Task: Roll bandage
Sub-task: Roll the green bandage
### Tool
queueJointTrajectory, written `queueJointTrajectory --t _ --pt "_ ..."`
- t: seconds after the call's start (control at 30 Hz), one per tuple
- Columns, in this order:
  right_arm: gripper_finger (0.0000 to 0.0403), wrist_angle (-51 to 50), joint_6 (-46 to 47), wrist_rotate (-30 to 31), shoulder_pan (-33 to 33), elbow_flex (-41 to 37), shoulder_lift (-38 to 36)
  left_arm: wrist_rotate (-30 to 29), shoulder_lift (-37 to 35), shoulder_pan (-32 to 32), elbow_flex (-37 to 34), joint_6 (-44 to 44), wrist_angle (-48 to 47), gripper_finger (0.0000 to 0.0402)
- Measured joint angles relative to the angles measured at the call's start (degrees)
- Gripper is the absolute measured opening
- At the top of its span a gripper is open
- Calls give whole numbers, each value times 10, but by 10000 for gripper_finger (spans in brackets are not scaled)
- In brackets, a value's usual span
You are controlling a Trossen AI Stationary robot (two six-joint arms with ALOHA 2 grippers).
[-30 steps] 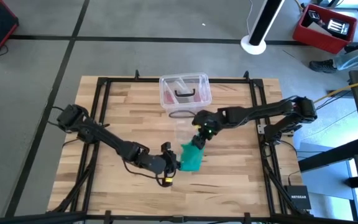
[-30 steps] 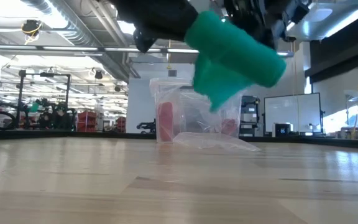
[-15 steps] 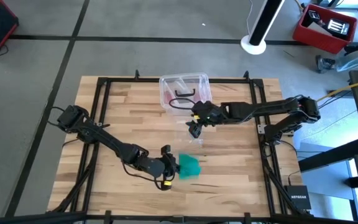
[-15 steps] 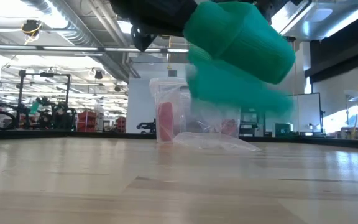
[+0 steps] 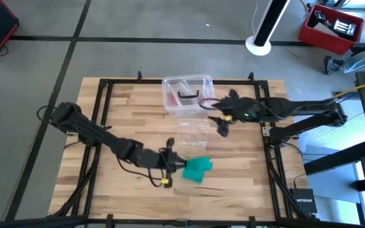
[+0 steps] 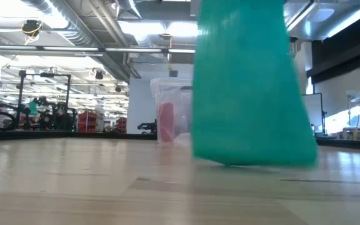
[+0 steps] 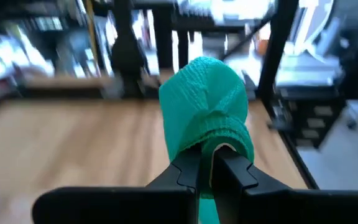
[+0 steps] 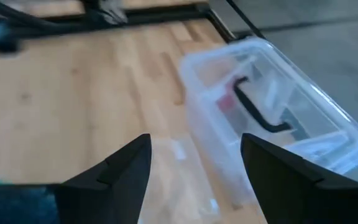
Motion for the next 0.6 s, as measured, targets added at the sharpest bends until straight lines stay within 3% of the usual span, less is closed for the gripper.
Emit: queueJointTrajectory --t 0.27,0.4,0.53,0.6 --pt "253 78 7 32 131 -130 -126 -2 -55 38 1 117 50 15" --pt "253 98 18 44 146 -169 -138 -2 -59 60 1 128 59 15" --pt "253 110 37 -35 140 -173 -132 -2 -59 77 1 127 64 15" --pt "253 106 45 -39 143 -174 -132 -2 -59 83 1 125 68 15"
